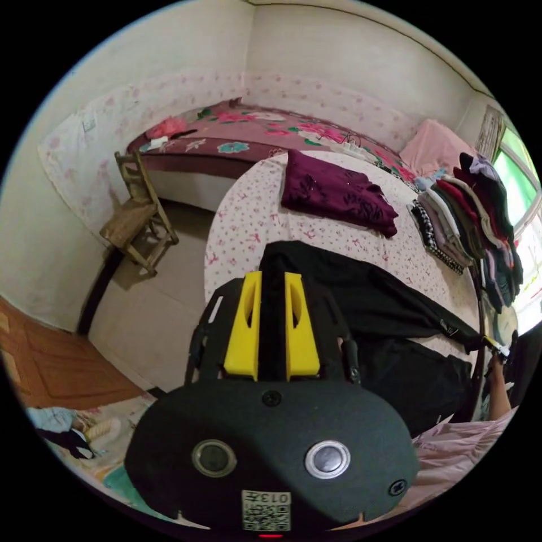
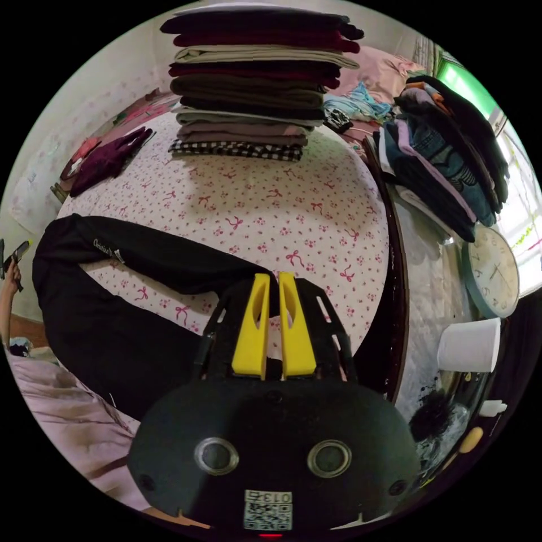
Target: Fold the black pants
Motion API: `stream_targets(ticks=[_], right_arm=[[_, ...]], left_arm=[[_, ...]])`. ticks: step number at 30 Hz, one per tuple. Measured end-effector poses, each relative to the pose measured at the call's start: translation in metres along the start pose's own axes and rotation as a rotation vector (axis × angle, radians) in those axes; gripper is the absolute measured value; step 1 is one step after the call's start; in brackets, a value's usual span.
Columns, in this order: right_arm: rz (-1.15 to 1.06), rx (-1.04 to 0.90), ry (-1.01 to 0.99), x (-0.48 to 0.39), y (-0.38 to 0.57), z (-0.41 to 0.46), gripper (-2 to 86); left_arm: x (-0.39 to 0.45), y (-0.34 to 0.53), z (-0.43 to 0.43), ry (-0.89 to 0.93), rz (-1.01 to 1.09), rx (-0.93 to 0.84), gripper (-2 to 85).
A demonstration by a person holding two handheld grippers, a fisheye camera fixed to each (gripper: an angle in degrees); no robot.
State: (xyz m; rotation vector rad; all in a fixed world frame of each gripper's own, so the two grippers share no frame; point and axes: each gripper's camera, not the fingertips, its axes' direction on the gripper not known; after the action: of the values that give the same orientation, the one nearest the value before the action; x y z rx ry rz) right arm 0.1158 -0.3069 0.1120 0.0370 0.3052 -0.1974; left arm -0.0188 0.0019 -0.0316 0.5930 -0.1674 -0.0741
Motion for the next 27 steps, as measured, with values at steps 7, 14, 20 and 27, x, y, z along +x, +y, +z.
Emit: stream_targets(ticks=[7, 14, 20, 27], right_arm=[[-0.003, 0.004, -0.004, 0.023, -0.009, -0.005, 2.7], [-0.023, 0.129, -0.110, 0.075, -0.006, -0.058, 2.4], [0.054, 0.211, -0.195, 0.142, -0.029, -0.080, 3.2], [0.251, -0.020, -0.168, 0.166, -0.081, 0.019, 7.5]], left_arm=[[0.020, -0.051, 0.091, 0.135, -0.016, -0.273, 9.5], [0.067, -0.050, 0.049, 0.087, 0.135, -0.106, 2.3], [0.057, -0.065, 0.021, 0.176, 0.002, -0.002, 2.7], [0.087, -0.069, 0.097, 0.124, -0.155, -0.109, 8.1]])
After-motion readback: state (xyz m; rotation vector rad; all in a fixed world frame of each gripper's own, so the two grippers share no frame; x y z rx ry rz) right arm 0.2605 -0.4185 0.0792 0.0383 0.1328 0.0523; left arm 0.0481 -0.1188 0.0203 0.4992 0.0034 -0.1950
